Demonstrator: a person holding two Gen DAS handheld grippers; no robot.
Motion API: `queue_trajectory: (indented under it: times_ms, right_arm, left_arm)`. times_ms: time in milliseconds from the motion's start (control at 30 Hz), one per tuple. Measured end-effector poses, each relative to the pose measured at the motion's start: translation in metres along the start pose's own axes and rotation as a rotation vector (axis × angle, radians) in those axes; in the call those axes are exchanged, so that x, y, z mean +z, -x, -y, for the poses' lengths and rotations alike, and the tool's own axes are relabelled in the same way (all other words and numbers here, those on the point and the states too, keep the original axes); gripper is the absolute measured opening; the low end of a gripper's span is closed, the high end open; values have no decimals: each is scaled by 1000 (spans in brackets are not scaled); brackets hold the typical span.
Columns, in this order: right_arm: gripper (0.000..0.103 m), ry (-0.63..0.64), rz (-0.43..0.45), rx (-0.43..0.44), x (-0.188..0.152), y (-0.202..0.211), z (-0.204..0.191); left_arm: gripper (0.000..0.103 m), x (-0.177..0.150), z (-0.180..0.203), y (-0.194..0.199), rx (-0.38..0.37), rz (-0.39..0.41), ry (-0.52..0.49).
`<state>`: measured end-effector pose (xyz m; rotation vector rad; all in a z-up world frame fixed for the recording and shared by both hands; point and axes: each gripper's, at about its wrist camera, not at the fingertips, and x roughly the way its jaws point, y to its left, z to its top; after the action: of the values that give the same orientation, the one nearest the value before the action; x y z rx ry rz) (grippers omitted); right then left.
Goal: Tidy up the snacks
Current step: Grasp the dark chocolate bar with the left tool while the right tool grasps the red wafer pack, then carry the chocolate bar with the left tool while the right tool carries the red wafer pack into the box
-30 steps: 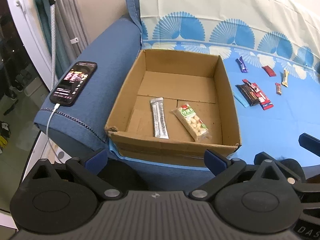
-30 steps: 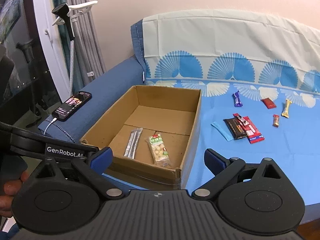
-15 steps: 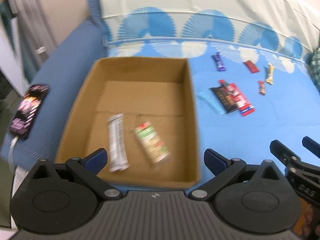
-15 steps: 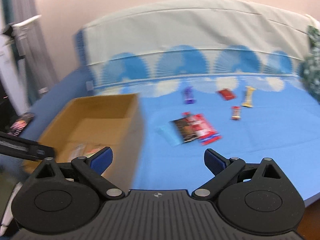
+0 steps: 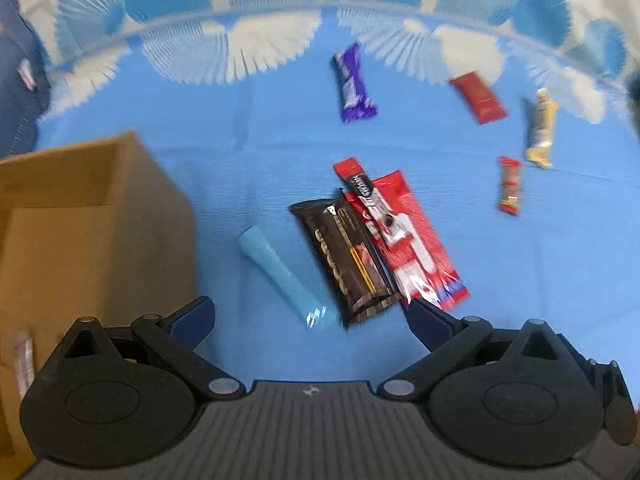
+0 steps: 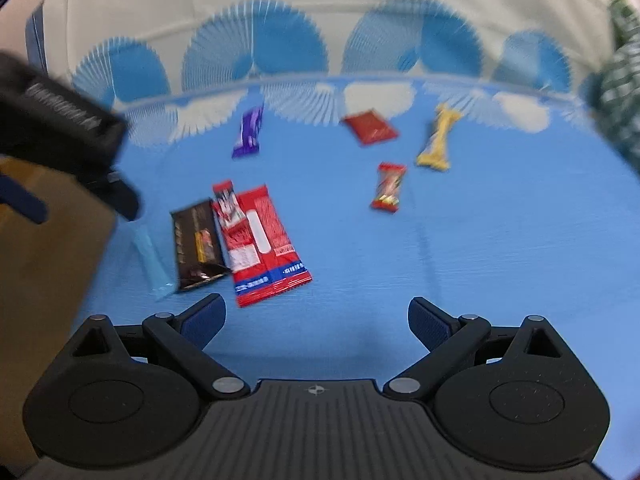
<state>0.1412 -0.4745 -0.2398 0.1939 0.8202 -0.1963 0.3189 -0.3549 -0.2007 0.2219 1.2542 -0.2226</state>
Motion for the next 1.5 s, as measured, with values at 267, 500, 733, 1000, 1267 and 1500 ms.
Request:
queue_trajectory:
  times_ms: [267,500,733,1000,1267,1500]
  right_arm:
    - [100,223,-6,58,11,-95,-30]
    - [51,284,66,156,19,-97,-23]
    - [58,104,-8,7,-7,-51,33]
    - [66,105,-15,-11,-4,-68,34]
    - [43,48,21,-72,-5,-34,22]
    - [43,-77,171,-76,3,59,10]
  left_arm:
    - [103,28,-2,-77,26,-83,39]
    - [103,35,-4,-107,-19,-144,60]
    - [103,40,-3,-110,-16,-127,62]
    - [49,52,-1,-96,-25,-63,36]
    - [39,33,-3,-34,-116,27,0]
    - [39,-36,-22,55,-200,130,-41]
